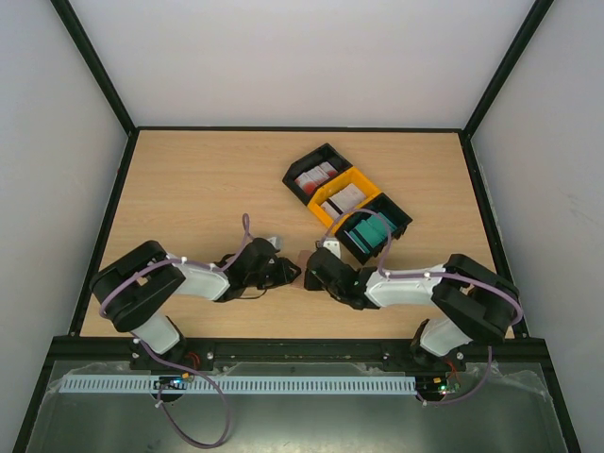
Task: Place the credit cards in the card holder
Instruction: Close the card holder at the center of the board.
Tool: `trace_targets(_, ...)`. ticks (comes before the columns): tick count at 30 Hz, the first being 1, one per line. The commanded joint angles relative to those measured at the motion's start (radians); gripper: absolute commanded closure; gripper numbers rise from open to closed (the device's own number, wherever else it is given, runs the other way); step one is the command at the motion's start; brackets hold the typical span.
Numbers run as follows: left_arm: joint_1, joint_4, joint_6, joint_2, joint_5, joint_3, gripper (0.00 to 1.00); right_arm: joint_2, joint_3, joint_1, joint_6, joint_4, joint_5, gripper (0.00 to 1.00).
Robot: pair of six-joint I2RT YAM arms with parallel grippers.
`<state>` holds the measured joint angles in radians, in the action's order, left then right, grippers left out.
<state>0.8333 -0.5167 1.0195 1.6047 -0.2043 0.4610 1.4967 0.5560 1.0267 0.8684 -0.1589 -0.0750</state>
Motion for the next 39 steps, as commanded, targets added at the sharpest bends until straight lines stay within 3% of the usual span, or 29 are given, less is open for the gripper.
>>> trace_targets(1, 0.009, 0.159, -0.005, 0.051, 0.044, -0.022, 0.73, -0.009, -0.045, -0.028, 0.035, 0.033, 0.000, 0.98)
trace_targets(11, 0.009, 0.159, -0.021, 0.040, 0.026, -0.022, 0.68, -0.154, -0.089, -0.102, 0.034, -0.109, -0.021, 0.98)
trace_targets(19, 0.014, 0.157, -0.033, 0.046, 0.007, -0.003, 0.62, -0.135, -0.136, -0.125, 0.050, -0.188, 0.047, 0.98)
trace_targets(32, 0.016, 0.178, -0.041, 0.044, 0.032, 0.001, 0.62, -0.117, -0.062, -0.124, -0.063, 0.043, 0.001, 0.90)
trace_targets(39, 0.016, 0.179, -0.043, 0.047, 0.033, 0.001, 0.62, -0.091, -0.065, -0.123, -0.073, 0.034, 0.067, 0.90)
